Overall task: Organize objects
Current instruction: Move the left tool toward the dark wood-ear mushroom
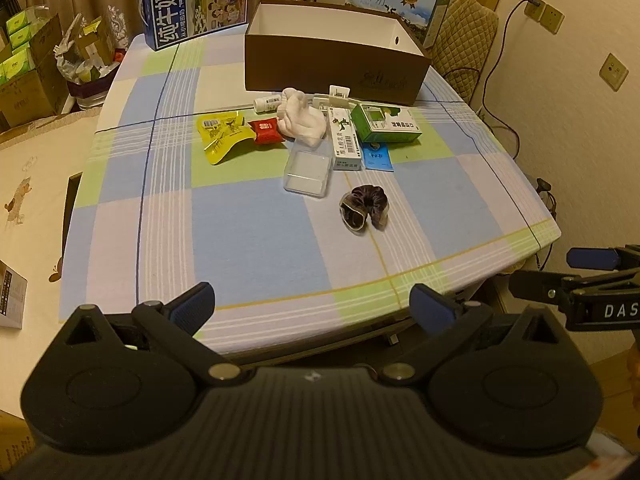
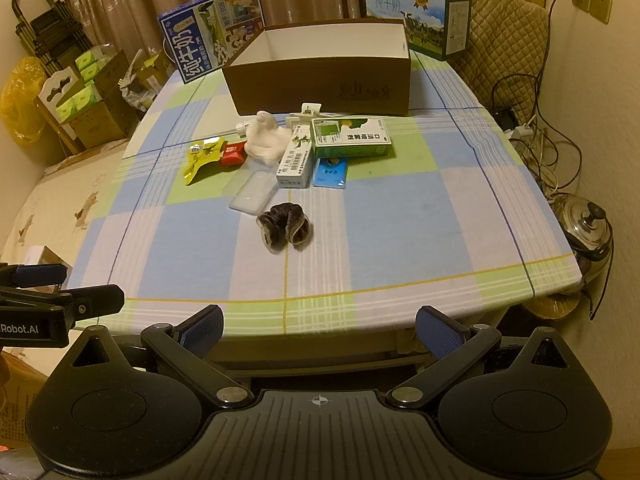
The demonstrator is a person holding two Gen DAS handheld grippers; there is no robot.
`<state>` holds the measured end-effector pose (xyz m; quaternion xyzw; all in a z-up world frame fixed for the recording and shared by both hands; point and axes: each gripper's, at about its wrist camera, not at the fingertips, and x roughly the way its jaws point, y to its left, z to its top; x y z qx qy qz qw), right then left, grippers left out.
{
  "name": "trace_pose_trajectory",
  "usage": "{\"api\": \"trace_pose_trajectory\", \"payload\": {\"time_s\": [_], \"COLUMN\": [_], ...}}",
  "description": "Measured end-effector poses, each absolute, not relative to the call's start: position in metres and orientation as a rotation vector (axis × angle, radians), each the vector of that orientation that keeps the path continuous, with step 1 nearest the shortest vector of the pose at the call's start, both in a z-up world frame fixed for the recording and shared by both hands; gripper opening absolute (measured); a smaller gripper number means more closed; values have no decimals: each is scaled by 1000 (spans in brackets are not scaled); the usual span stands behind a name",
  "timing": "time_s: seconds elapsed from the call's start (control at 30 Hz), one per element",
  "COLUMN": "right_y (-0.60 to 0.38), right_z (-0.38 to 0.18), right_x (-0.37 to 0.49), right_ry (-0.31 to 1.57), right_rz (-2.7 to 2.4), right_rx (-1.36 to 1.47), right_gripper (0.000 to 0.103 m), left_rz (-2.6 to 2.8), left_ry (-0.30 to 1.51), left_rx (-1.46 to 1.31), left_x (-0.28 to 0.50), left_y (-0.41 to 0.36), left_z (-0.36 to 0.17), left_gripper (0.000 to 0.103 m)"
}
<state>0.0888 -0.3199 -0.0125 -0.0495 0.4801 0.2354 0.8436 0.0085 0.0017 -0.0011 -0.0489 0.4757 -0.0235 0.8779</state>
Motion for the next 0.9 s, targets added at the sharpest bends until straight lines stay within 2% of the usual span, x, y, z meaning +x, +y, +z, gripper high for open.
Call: {"api": "trace_pose_trajectory", "payload": {"time_s": [0.9], "right_y": [-328], "right_z": [-17], "right_x": [101], "right_ry": [1023], "right_rz": [513], "right_rx": [-104], "right_gripper": [100], "left_rz": [-42], "left_ry": [1002], "left_rx": [-102], "left_x": [19], "left_y": [-11], "left_z": [-3], "left_gripper": [102]}}
